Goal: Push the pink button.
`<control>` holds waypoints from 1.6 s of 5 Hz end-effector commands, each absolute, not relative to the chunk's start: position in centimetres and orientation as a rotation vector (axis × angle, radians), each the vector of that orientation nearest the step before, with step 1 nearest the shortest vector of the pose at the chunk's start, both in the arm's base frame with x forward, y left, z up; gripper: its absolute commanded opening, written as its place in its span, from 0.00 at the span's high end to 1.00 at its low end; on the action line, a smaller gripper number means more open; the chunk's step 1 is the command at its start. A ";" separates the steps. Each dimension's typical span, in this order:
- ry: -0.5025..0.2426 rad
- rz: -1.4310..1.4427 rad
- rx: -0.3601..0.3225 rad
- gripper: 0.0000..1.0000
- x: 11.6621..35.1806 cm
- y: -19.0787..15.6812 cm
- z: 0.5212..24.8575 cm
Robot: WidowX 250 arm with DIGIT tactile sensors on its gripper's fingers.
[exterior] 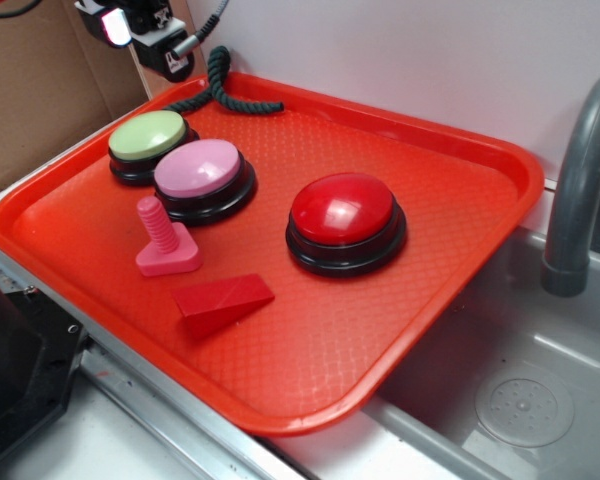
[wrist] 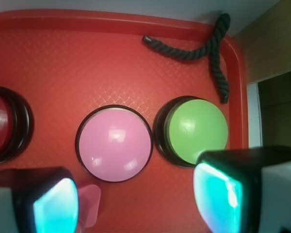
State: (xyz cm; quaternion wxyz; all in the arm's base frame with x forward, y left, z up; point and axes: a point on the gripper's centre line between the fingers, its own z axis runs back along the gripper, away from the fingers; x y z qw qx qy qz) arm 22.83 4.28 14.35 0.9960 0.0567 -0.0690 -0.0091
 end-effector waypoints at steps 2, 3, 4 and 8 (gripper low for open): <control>-0.165 -0.016 0.121 0.00 23.2 4.5 15.1; -0.165 -0.016 0.121 0.00 23.2 4.5 15.1; -0.130 0.063 0.101 0.00 23.3 4.6 14.1; 0.066 0.882 0.129 0.00 25.0 3.7 6.6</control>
